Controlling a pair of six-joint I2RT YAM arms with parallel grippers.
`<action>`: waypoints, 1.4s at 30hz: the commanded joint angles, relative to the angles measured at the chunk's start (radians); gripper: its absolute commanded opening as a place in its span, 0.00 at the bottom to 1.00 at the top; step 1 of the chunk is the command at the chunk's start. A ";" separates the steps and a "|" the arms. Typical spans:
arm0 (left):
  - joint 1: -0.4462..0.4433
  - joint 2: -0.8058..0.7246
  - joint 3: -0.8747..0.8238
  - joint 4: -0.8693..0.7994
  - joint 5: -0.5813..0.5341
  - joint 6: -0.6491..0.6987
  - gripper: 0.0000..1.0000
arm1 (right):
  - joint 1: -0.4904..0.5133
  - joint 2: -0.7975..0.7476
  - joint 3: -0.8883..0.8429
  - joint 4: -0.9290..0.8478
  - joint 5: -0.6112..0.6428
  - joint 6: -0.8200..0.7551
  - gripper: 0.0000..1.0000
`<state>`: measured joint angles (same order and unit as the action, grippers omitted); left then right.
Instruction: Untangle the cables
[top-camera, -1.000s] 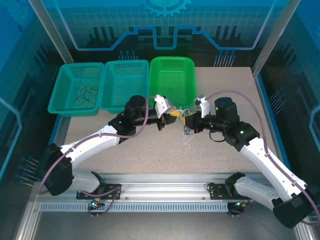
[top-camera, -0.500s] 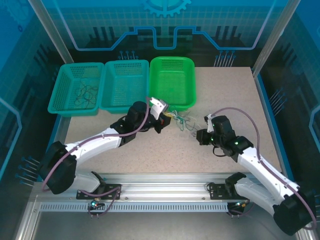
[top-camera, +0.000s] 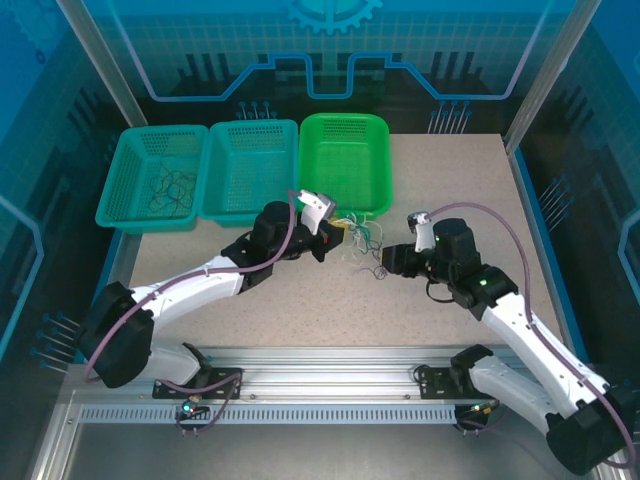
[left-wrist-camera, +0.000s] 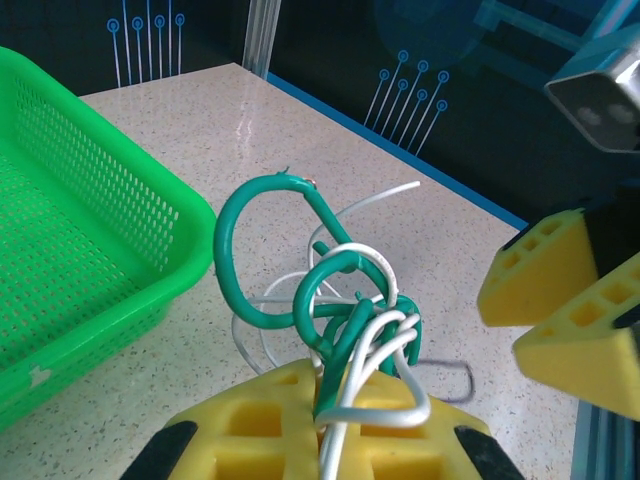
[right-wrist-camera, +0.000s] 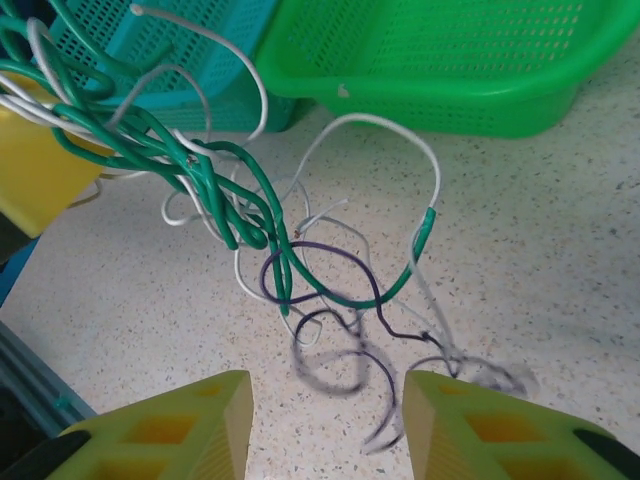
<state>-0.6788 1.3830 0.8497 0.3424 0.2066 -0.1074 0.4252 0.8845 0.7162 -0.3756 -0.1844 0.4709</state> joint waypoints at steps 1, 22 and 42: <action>-0.010 0.000 0.000 0.018 0.015 -0.013 0.00 | 0.000 0.026 0.006 0.049 -0.030 0.016 0.43; -0.016 0.008 0.005 0.016 0.022 -0.027 0.00 | 0.019 0.227 -0.055 0.159 -0.156 0.192 0.43; 0.112 -0.105 -0.103 -0.206 -0.274 -0.184 0.00 | -0.477 -0.186 -0.112 -0.304 0.185 0.258 0.00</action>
<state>-0.5674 1.3128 0.7799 0.1917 -0.0349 -0.2424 0.0372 0.7509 0.5983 -0.5449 -0.0406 0.7219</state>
